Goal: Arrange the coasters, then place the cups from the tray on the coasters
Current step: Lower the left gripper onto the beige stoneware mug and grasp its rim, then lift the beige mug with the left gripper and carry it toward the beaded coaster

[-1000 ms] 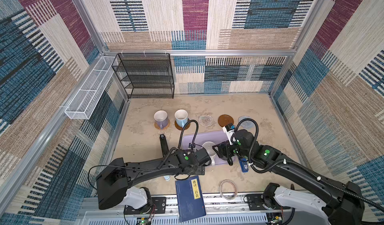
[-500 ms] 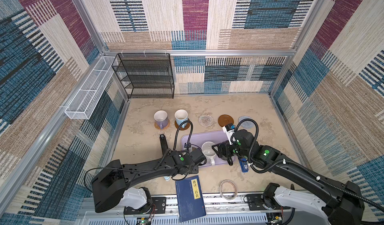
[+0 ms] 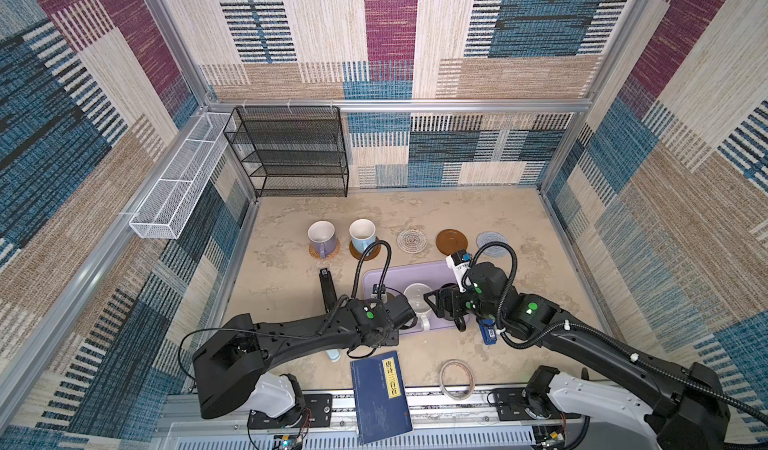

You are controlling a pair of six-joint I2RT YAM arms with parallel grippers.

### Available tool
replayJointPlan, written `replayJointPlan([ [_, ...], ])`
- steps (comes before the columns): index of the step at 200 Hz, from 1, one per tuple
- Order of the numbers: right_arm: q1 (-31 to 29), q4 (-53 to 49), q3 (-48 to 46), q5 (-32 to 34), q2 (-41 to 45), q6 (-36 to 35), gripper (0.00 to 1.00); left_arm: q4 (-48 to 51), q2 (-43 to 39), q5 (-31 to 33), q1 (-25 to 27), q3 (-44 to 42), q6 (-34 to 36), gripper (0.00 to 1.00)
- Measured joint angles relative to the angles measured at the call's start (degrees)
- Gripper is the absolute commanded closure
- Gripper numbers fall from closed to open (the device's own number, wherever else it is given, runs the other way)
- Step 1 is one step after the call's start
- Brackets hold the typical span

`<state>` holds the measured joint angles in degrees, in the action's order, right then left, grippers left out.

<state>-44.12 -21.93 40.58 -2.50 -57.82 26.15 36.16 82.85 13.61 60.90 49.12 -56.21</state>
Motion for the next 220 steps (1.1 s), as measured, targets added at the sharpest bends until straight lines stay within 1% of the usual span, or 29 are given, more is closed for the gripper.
replayJointPlan([
  [28,0.0,0.0,-0.1,0.1,0.3,0.6,0.01,0.6,0.6,0.7,0.0,0.2,0.0,0.70],
  [88,0.1,0.2,-0.6,0.2,0.7,1.3,0.00,1.8,1.0,3.1,0.0,0.5,0.3,0.71],
  [151,0.1,0.2,-1.4,0.7,1.7,1.9,0.00,1.9,2.8,4.2,0.0,1.8,1.1,0.76],
  [163,0.1,0.2,-1.6,0.8,1.9,1.9,0.01,2.3,3.3,4.5,0.0,2.4,1.4,0.75],
  [180,0.1,0.2,-1.7,1.0,1.9,2.1,0.00,3.1,4.2,4.8,0.0,3.3,1.6,0.69],
  [195,0.1,0.2,-1.7,1.0,2.0,2.1,0.00,3.2,4.5,5.3,0.0,3.5,1.9,0.69],
  [220,0.1,0.2,-1.8,1.2,2.1,2.1,0.00,3.3,5.4,5.6,-0.2,3.7,2.0,0.74],
])
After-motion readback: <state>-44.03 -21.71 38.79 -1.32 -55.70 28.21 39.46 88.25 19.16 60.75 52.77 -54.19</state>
